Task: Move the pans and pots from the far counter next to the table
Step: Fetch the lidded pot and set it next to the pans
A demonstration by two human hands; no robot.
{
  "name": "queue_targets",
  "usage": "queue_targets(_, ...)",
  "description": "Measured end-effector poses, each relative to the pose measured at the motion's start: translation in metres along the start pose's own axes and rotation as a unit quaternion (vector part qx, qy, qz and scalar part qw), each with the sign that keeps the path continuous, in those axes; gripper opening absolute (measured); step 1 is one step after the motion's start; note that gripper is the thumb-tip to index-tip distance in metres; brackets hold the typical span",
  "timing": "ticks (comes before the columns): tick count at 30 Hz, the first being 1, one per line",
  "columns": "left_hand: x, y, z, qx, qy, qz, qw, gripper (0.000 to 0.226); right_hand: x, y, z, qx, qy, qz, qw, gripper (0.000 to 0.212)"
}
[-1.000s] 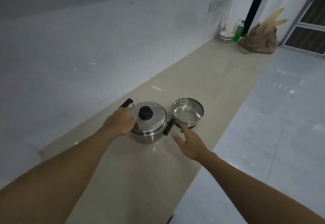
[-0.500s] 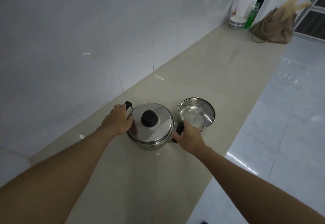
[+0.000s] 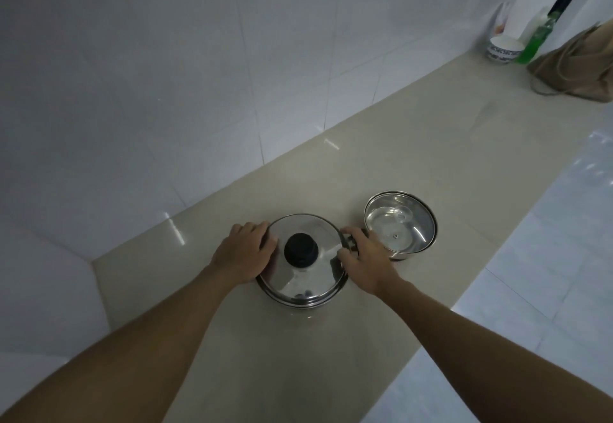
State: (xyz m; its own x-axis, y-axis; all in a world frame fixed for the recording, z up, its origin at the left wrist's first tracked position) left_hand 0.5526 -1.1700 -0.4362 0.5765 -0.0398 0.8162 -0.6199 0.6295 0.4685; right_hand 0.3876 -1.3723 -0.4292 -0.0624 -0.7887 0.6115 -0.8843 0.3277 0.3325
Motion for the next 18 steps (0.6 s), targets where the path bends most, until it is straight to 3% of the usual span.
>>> queue_targets(4, 0.000, 0.016, 0.008, -0.035, -0.051, 0.080, 0.995, 0.054, -0.005, 0.002, -0.004, 0.042, 0.020, 0.088, 0.995, 0.047)
queue_targets(8, -0.003, 0.030, 0.013, -0.036, -0.059, 0.157, 0.985, 0.047, -0.006, -0.001, -0.005, 0.082, 0.067, 0.096, 0.990, 0.043)
queue_targets(11, -0.006, 0.030, 0.008, -0.017, -0.060, 0.129, 0.990, 0.050, -0.006, -0.004, -0.003, 0.088, 0.067, 0.088, 0.990, 0.043)
queue_targets(14, -0.020, 0.034, 0.019, -0.065, -0.259, 0.096, 0.959, 0.047, -0.006, -0.003, -0.001, 0.079, 0.040, 0.073, 0.993, 0.047)
queue_targets(18, -0.031, 0.038, 0.015, -0.039, -0.317, 0.071, 0.945, 0.057, -0.008, 0.000, 0.000, 0.082, 0.033, 0.066, 0.994, 0.048)
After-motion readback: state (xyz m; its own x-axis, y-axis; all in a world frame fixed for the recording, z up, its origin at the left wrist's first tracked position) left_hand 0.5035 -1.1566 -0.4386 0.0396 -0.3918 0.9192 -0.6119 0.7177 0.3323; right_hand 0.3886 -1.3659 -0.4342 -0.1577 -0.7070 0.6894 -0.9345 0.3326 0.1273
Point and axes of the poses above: each hand's wrist, its own y-axis away from the middle knuckle, its own x-axis out of the back of the hand, z = x × y, the point moved 7 cm from there along -y, towards the middle knuckle, and after that the axes turned 15 degrees about -z, right-handed, at the moved point
